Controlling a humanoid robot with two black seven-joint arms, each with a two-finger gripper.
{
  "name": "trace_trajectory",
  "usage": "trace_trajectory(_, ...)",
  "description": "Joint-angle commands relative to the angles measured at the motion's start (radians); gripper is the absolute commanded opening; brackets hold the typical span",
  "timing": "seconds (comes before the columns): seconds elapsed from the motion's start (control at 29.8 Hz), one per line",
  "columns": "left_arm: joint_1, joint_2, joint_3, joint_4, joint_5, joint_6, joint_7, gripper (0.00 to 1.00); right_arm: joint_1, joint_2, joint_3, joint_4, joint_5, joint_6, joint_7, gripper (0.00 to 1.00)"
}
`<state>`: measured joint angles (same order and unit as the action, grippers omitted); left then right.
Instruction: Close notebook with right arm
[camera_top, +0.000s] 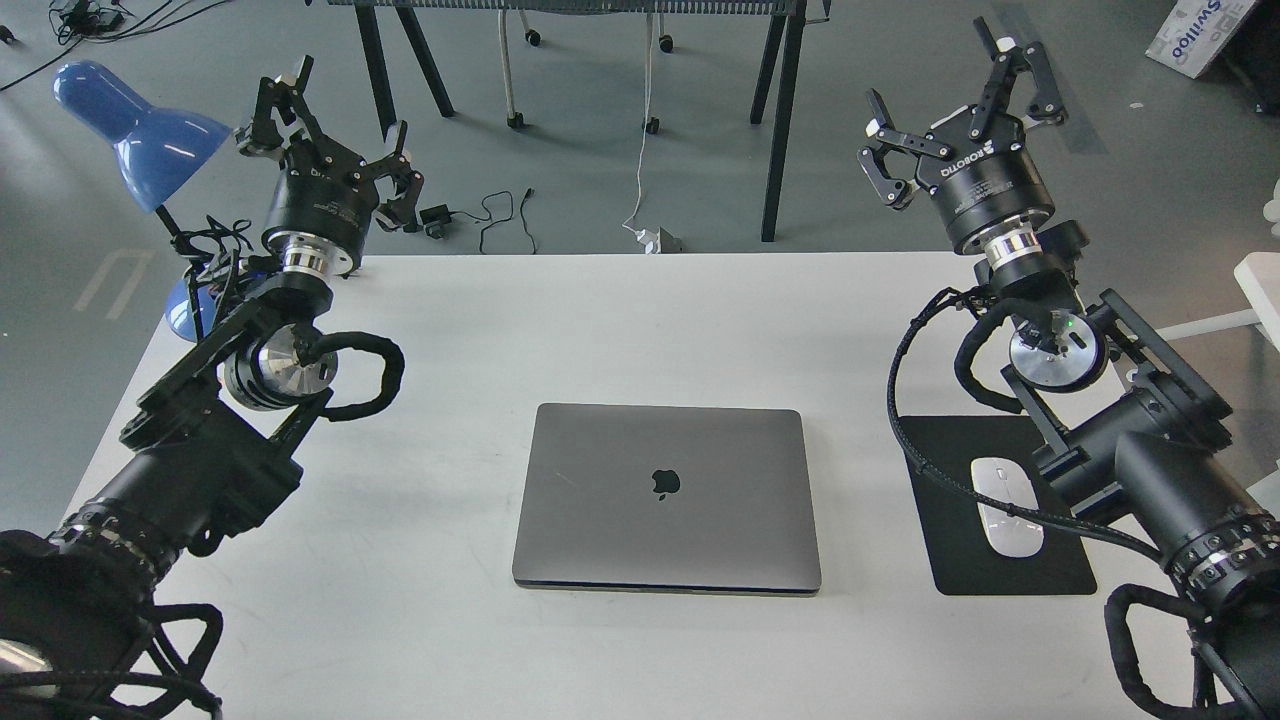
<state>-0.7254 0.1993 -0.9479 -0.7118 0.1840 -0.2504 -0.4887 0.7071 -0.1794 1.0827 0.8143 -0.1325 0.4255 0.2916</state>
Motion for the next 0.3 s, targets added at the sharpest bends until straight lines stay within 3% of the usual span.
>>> trace_trajectory(0.0, 0.000, 0.000, 0.000, 0.000, 0.000, -0.001, 0.000, 1.00, -0.001, 0.000, -0.001, -0.001, 0.001, -0.004, 0.000, 1.00)
trace_trajectory(0.27, 0.000, 0.000, 0.000, 0.000, 0.000, 0.000, 0.000, 1.00, 0.000, 0.000, -0.015, 0.000, 0.001, -0.005, 0.000, 1.00)
